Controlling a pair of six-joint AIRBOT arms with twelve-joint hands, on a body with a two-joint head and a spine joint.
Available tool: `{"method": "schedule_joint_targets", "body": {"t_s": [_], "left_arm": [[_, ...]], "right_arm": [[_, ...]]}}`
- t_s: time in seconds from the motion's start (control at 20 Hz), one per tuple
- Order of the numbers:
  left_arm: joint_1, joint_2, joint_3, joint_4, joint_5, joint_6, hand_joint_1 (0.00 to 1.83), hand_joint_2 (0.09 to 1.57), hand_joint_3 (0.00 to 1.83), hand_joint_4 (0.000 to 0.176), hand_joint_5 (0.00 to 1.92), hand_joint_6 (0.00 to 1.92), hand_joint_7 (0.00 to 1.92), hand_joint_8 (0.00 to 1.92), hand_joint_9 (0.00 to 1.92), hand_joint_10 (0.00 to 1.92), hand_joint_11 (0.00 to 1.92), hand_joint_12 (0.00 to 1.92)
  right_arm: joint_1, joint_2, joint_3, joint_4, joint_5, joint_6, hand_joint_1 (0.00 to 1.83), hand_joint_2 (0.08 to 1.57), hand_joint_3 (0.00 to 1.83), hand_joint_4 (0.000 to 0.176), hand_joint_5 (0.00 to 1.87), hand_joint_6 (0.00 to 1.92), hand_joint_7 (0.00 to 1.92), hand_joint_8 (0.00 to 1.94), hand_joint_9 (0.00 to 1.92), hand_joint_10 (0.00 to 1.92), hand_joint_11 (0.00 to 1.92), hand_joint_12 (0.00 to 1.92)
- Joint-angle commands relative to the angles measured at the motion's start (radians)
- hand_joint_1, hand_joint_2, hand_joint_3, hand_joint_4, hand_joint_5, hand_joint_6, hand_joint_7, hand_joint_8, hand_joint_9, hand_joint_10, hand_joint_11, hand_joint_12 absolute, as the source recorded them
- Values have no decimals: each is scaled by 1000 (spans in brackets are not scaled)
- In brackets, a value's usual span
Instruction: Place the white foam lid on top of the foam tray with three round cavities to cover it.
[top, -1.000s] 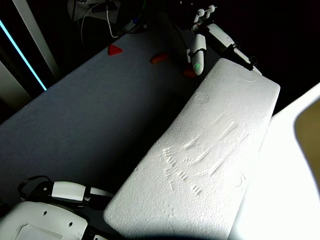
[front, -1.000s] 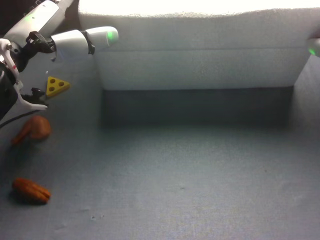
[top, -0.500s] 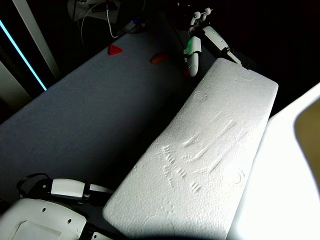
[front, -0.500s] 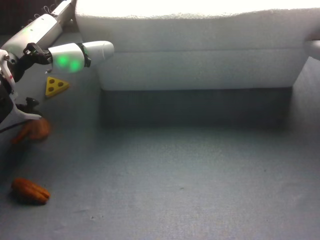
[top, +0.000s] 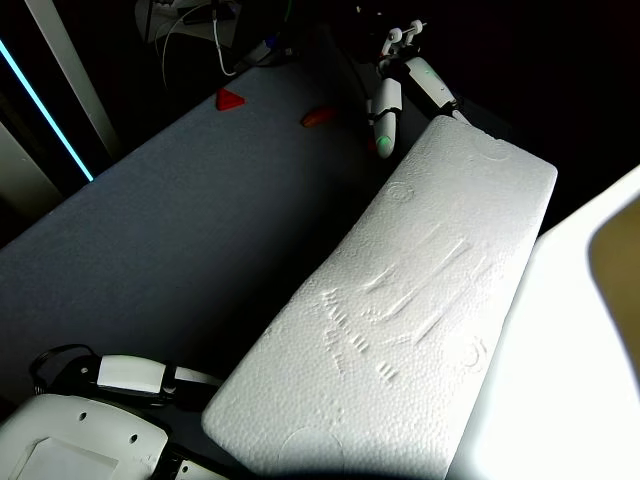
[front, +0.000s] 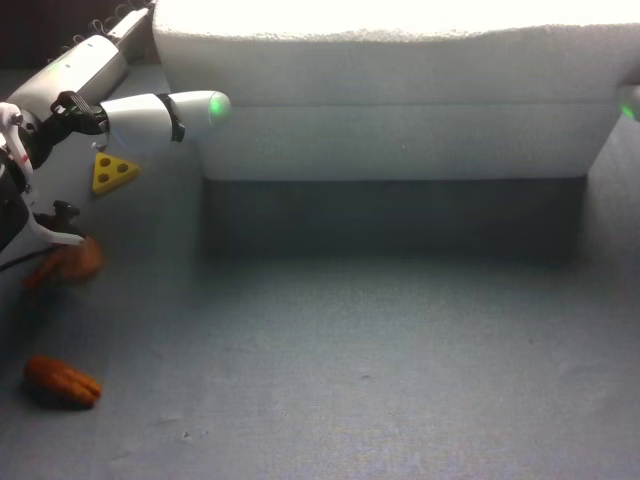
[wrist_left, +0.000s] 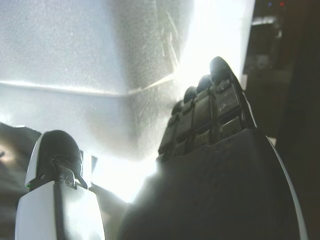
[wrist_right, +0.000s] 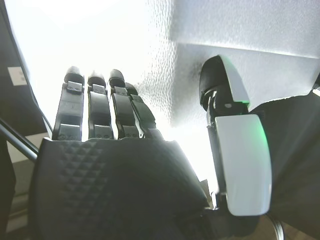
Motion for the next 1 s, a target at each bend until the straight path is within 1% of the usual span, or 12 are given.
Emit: {"method": "schedule_joint_targets", "body": {"t_s": [0.0,0.05,0.2,0.4,0.45,0.55,0.6,0.65,0.75,0.85,0.9,0.95], "left_arm": [[-10,1,-2,20,-98,-2,441,1048,2,0,71,0,0,0,0,0,0,345],[-11,1,0,20,-95,-2,427,1046,1,0,70,0,0,0,0,0,0,342],[-14,-3,8,20,-86,-2,417,1061,4,0,75,2,0,0,0,0,0,286],[-15,-5,10,20,-83,-2,425,1052,0,5,78,2,0,0,0,0,0,323],[-15,-5,10,20,-83,-2,433,1058,0,1,77,1,0,0,0,0,0,320],[-15,-4,10,20,-88,-2,437,1063,1,3,83,2,0,0,0,0,0,374],[-15,-3,9,21,-91,-2,435,1066,1,5,82,1,0,0,0,0,0,418],[-16,-1,8,21,-94,-2,423,1070,1,4,74,1,0,0,0,0,0,467],[-22,-2,8,28,-96,-3,421,1076,3,0,74,2,0,0,0,0,0,477],[-28,-2,6,38,-103,-7,428,1068,0,0,75,1,0,0,0,0,0,425],[-30,-1,3,43,-107,-8,430,1067,0,9,72,0,0,0,0,0,0,413],[-30,1,0,44,-114,-8,432,1070,1,8,67,1,0,0,0,0,0,348]], "right_arm": [[0,10,-6,-36,82,-1,623,1218,9,0,0,0,0,0,0,0,0,0],[-2,12,-7,-36,84,-1,557,1211,5,0,0,0,0,0,0,0,0,0],[-12,18,-9,-23,89,-4,553,1215,4,0,0,0,0,0,0,0,0,0],[-22,28,-14,-10,98,-8,555,1204,0,0,0,0,0,0,0,0,0,0],[-24,30,-15,-7,100,-8,528,1207,0,0,0,0,0,0,0,0,0,0],[-28,37,-20,-4,111,-8,500,1231,8,0,0,0,0,0,0,0,59,31],[-28,41,-23,-4,115,-8,481,1236,0,0,0,0,0,0,0,0,11,312],[-29,43,-25,-4,119,-8,486,1231,0,0,0,0,0,0,0,0,1,514],[-28,46,-28,-4,128,-8,482,1233,0,0,0,0,0,0,0,0,0,658],[-26,46,-34,-11,138,-8,536,1265,2,0,0,0,0,0,0,0,0,434],[-22,46,-37,-16,142,-8,469,1263,0,0,0,0,0,0,0,0,0,343],[-17,47,-39,-23,145,-8,454,1258,0,0,0,0,0,0,0,0,0,326]]}}
